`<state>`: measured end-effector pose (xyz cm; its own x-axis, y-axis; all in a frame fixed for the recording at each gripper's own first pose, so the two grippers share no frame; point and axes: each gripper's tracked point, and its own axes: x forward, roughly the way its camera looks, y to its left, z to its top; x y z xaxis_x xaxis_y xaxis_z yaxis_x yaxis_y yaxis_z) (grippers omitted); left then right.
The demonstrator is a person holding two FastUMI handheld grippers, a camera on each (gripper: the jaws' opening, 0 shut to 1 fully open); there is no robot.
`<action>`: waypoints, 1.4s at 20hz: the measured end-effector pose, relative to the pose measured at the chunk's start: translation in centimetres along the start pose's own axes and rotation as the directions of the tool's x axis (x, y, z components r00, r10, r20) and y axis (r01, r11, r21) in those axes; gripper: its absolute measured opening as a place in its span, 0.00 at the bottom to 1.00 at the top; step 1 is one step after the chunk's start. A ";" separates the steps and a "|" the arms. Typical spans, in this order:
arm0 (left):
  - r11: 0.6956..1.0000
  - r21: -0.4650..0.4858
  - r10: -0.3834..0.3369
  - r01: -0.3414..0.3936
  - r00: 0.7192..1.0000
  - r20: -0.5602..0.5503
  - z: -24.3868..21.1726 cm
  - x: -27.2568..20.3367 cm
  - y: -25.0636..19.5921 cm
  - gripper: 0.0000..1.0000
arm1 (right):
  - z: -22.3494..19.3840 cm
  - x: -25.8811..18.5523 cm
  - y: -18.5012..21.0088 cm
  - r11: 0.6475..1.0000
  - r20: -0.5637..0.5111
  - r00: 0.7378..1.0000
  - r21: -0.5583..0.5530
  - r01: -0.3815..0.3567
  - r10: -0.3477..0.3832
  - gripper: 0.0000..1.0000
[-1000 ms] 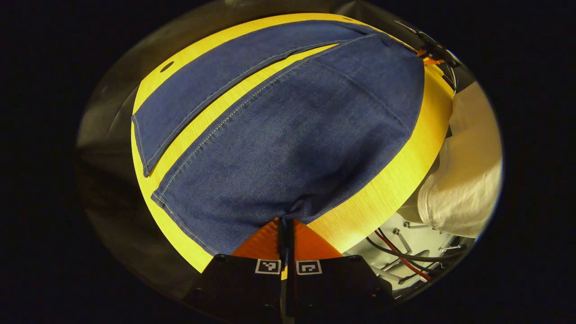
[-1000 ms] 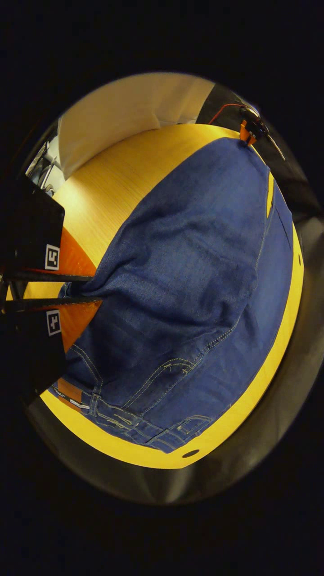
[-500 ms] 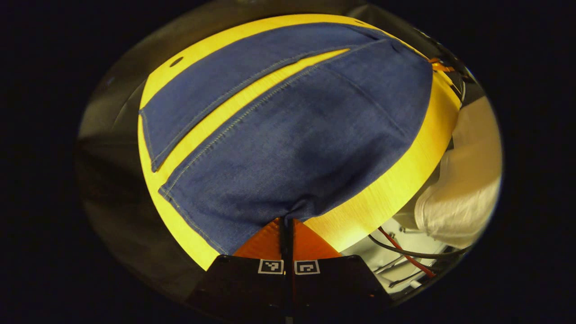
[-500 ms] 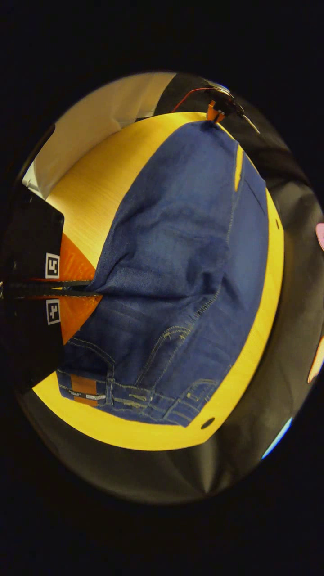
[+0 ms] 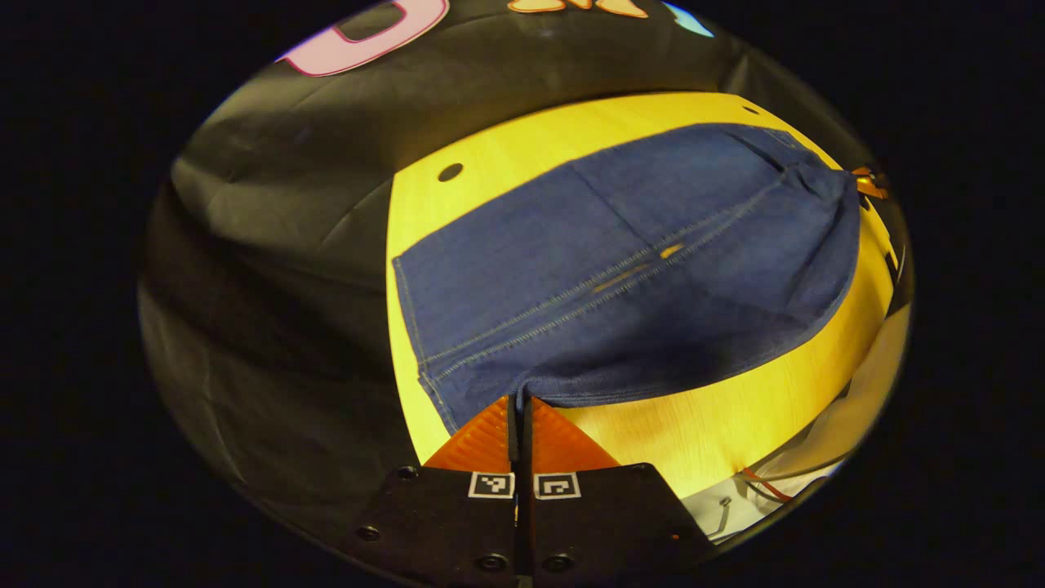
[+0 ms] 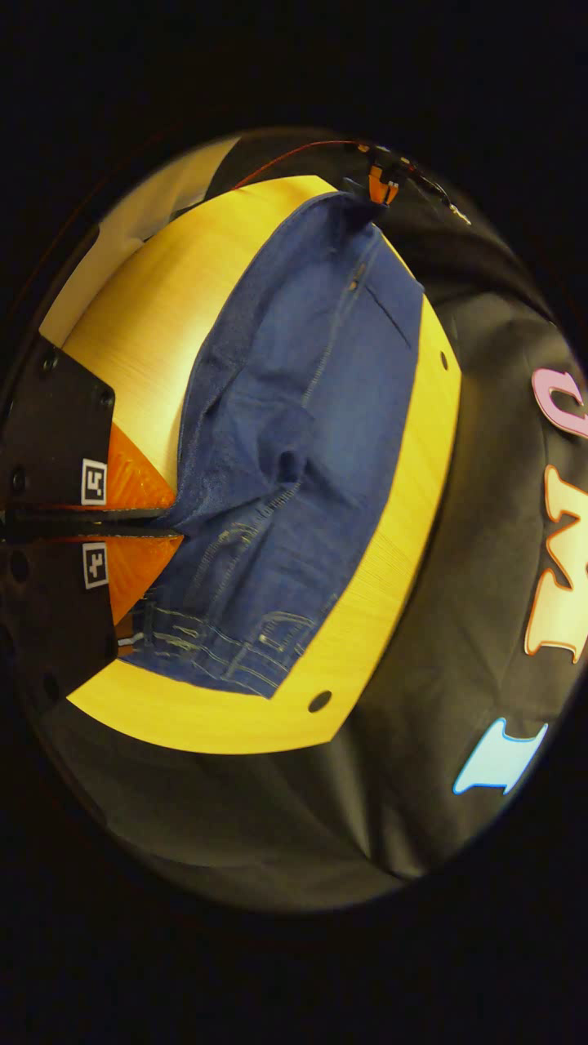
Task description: Grasp the waist and the cuffs of the jeans and fold them to make the two legs overlap; first hold the waist and fold one-third of the jeans toward the cuffs, then hold the cuffs and fold the remaining one-third in the same direction to finish folding.
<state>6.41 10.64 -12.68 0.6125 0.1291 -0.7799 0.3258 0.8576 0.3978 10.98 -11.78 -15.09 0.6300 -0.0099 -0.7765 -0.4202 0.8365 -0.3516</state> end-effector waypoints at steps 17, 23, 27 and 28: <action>0.934 -0.281 0.256 -0.219 0.961 0.102 14.7 14.7 5.6 0.00 | 13.0 20.7 -5.2 0.987 0.009 1.000 0.159 0.005 -0.007 0.02; 0.932 -0.305 0.240 -0.196 0.964 0.116 14.7 17.2 5.6 0.00 | 13.5 19.5 -8.8 0.963 0.064 0.998 0.267 -0.023 0.006 0.40; 0.916 -0.377 0.216 -0.135 0.960 0.180 15.6 15.7 5.3 0.42 | 14.7 17.4 -10.9 0.950 0.125 0.991 0.313 0.001 -0.042 1.00; 0.901 -0.407 0.252 -0.150 0.945 0.209 16.3 14.6 5.9 0.64 | 14.9 16.3 -11.8 0.944 0.148 0.987 0.330 0.009 -0.062 1.00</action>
<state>29.03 9.50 -13.83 0.8114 0.2338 -0.5357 -0.0911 0.9559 0.2791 35.97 -13.63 -15.81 0.7444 0.0198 -0.6674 -0.1752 0.9703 -0.1667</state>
